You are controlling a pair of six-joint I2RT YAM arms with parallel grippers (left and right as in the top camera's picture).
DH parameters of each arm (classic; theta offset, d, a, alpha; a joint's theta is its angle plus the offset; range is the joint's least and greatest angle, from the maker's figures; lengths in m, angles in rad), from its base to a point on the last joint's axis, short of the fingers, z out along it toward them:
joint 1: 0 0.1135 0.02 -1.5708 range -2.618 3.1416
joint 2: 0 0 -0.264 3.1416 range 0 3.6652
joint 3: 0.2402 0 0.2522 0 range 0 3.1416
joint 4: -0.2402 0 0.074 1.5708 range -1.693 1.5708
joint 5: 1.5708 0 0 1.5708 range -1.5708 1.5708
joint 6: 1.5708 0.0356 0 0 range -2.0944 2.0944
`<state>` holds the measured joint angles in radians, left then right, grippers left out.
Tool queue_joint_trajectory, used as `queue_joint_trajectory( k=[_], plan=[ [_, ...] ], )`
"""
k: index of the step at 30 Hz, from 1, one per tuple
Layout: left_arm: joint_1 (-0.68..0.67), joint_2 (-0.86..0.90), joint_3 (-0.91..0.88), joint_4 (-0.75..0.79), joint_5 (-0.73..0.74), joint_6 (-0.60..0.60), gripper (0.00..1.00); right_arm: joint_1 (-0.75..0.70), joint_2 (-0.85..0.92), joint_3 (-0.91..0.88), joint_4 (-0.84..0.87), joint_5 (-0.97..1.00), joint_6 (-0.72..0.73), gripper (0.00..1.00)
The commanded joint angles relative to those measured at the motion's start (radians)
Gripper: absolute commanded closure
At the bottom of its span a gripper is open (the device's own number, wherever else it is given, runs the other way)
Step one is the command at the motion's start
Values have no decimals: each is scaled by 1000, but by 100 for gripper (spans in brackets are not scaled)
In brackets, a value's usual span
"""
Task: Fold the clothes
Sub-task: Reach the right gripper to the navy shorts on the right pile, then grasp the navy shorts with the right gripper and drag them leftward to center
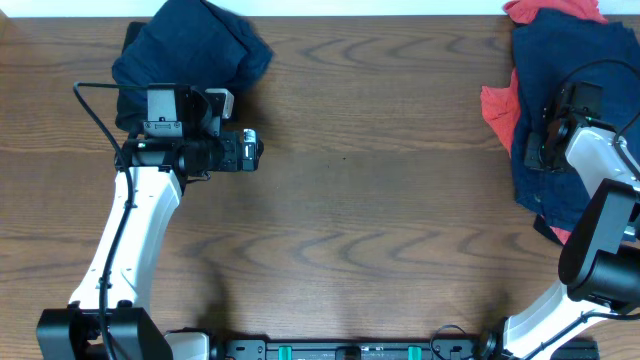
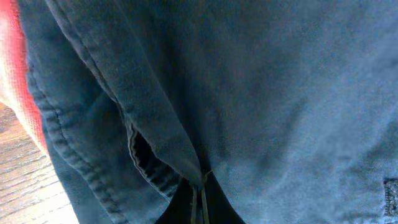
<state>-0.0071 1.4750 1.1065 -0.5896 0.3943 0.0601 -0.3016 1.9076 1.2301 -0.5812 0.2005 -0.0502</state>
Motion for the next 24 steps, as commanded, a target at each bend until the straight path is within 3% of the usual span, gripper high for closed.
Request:
queue_joint_trajectory(
  k=[1, 12, 24],
  plan=[
    [-1, 3, 12, 5, 13, 18, 2, -3, -13, 36, -11, -33, 9, 99],
    [-1, 0, 12, 9, 14, 17, 2, 131, -208, 288, -274, -218, 8, 99],
    [-1, -72, 12, 0, 14, 13, 3, 468, -301, 375, -368, -239, 17, 99]
  ],
)
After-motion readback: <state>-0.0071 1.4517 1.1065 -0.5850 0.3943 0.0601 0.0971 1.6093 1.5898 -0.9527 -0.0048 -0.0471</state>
